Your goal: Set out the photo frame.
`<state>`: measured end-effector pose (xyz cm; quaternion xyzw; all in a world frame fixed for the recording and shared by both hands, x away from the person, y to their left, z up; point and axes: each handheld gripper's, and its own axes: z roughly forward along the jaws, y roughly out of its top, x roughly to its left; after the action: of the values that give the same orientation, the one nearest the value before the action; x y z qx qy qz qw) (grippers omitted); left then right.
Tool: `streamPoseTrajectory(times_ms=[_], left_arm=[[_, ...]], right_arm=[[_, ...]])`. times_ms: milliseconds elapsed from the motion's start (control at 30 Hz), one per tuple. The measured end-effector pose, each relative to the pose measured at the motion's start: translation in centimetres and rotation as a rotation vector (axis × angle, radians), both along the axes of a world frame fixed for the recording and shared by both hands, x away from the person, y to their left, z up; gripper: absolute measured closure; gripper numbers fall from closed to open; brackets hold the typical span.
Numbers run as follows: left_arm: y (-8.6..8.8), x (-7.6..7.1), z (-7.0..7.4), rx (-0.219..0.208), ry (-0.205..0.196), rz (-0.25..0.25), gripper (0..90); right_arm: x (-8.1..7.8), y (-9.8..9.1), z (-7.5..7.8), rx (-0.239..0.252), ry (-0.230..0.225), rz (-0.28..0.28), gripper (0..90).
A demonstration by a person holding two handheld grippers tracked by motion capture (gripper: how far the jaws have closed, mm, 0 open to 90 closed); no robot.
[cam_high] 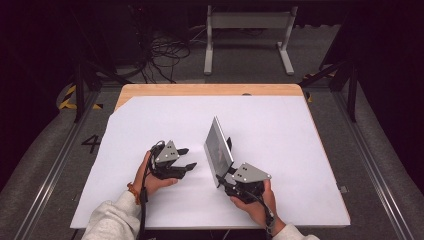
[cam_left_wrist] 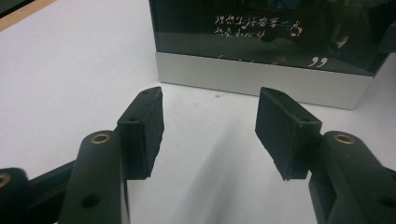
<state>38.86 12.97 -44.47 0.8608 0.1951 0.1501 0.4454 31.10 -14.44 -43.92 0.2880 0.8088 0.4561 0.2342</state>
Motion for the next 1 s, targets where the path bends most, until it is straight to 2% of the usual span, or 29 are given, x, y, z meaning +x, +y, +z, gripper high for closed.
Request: streamPoseTrajectory(times_ms=[67, 300, 667, 833, 1000], left_arm=[[0.0, 0.0, 0.0, -0.001, -0.001, 0.001, 42.1], [-0.1, 0.0, 0.0, 0.003, 0.001, 0.000, 41.0], [-0.8, 0.2, -0.2, 0.015, 0.002, -0.008, 38.0], [-1.5, 0.7, -0.2, 0.004, 0.013, -0.015, 33.4], [-2.0, 1.2, -0.3, -0.001, 0.033, -0.022, 26.5]], right_arm=[[0.0, 0.1, -0.1, -0.001, -0.005, 0.007, 64.3], [-0.1, -0.1, -0.1, -0.001, 0.000, 0.015, 66.6], [-0.1, -1.6, 0.0, -0.002, 0.018, 0.041, 70.3], [-0.1, -2.1, 0.1, -0.010, 0.020, 0.046, 71.7], [0.0, -3.0, 0.3, -0.010, 0.050, 0.083, 73.2]])
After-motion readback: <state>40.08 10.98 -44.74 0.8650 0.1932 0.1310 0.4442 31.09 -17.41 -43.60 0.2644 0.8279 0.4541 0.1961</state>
